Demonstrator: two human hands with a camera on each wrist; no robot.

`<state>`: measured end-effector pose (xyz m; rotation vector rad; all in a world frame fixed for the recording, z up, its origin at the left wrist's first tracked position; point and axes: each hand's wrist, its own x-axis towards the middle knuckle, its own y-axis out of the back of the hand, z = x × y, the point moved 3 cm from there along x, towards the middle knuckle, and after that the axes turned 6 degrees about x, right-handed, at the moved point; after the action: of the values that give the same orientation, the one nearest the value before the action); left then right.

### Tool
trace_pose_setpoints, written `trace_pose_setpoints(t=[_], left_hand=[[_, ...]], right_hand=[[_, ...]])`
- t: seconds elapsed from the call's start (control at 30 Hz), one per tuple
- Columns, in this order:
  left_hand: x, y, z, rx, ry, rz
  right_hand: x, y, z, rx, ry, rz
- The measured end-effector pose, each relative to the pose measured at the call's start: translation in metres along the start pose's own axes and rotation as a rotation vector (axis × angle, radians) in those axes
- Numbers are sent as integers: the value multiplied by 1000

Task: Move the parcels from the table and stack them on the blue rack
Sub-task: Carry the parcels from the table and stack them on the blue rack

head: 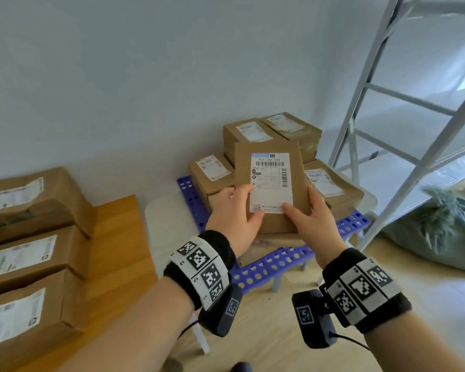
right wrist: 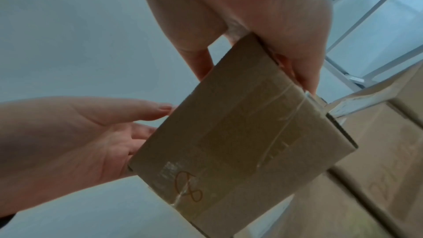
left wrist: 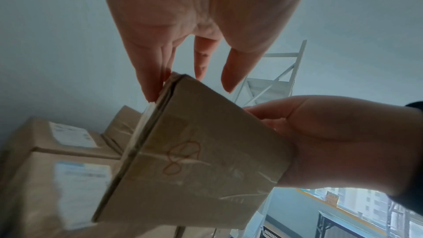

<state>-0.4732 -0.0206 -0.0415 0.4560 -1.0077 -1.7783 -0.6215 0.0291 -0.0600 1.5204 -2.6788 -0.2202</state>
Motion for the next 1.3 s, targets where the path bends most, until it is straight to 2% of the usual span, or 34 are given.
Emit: trace_pose_setpoints(t=[0.2, 0.4, 0.53, 0.67, 0.8, 0.97, 1.17, 1.3], left_hand=[[80, -39, 24, -49, -52, -53], [140, -84, 64, -29, -101, -178], [165, -114, 84, -12, -85, -225], [182, -148, 102, 56, 14, -219], [179, -173, 124, 17, 205, -213], [173, -190, 141, 12, 367, -162], [175, -196, 147, 28, 429, -59], [175, -198, 146, 29, 433, -43]], right_hand=[[78, 43, 4, -77, -43, 119], [143, 104, 17, -159, -138, 249], [186, 139, 35, -230, -204, 253], [232, 168, 51, -215, -183, 98], [265, 188, 60, -220, -176, -128], [284, 199, 59, -201, -127, -276], [286, 191, 53, -118, -97, -441], [283, 194, 55, -134, -98, -446]])
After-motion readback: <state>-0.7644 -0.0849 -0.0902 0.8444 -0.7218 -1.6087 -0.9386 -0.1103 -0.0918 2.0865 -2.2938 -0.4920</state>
